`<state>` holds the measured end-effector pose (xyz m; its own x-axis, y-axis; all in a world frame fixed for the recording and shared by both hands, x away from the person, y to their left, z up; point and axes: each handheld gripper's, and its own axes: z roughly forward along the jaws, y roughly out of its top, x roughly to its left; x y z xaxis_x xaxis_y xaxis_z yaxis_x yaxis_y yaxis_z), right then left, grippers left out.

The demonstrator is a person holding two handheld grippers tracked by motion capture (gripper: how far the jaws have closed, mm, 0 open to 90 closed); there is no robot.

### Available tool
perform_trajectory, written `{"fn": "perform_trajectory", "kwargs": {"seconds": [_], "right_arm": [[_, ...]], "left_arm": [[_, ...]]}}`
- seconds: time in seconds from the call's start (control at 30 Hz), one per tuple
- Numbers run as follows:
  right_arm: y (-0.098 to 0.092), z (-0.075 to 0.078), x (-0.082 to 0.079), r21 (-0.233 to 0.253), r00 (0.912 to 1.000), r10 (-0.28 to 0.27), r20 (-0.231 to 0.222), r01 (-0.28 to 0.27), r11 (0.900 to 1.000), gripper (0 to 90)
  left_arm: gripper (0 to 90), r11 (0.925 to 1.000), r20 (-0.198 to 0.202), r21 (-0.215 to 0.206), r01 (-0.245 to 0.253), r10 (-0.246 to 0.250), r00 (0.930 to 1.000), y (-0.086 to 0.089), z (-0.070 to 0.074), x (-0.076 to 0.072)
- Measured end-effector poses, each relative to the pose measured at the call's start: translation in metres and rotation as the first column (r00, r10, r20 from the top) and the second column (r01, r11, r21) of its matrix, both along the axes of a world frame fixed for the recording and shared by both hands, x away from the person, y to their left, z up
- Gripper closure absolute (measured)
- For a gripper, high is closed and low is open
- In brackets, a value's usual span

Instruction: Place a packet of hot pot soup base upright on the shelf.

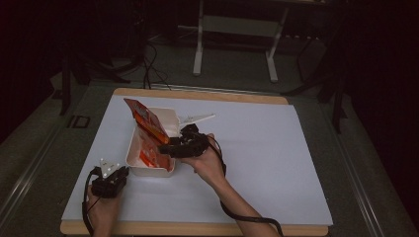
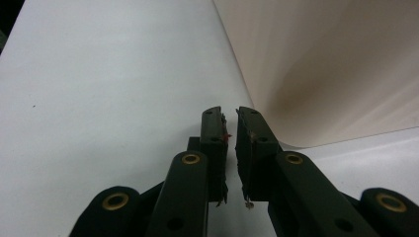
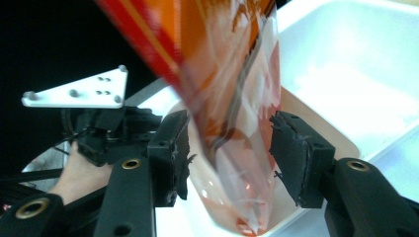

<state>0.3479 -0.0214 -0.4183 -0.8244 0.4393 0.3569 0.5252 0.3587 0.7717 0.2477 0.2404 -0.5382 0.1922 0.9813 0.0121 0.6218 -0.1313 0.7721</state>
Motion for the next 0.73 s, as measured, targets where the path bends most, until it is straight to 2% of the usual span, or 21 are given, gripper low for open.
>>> {"fn": "perform_trajectory", "kwargs": {"seconds": [0.1, 0.23, 0.33, 0.73], "right_arm": [[-0.006, 0.003, -0.004, 0.014, 0.9999, -0.002, 0.015, 0.002, 1.000, 49.5], [-0.013, 0.004, -0.011, -0.001, 0.9988, 0.014, 0.046, -0.014, 1.000, 55.1], [-0.017, 0.004, -0.014, 0.009, 0.9984, 0.013, 0.055, -0.013, 1.000, 56.4], [-0.045, -0.003, -0.019, 0.059, 0.9984, -0.022, 0.052, 0.019, 0.998, 58.4]], "left_arm": [[81.9, 1.0000, 0.000, 0.000, -0.003, 0.003, 1.0000, 0.000, 0.000, 0.000], [82.0, 1.0000, 0.001, -0.006, -0.005, 0.005, 1.0000, 0.001, 0.000, 0.000], [81.9, 0.9999, 0.000, -0.010, -0.009, 0.009, 1.0000, 0.002, 0.000, 0.000], [80.8, 0.9996, 0.004, -0.014, -0.026, 0.026, 0.9996, 0.005, 0.001, -0.001]]}}
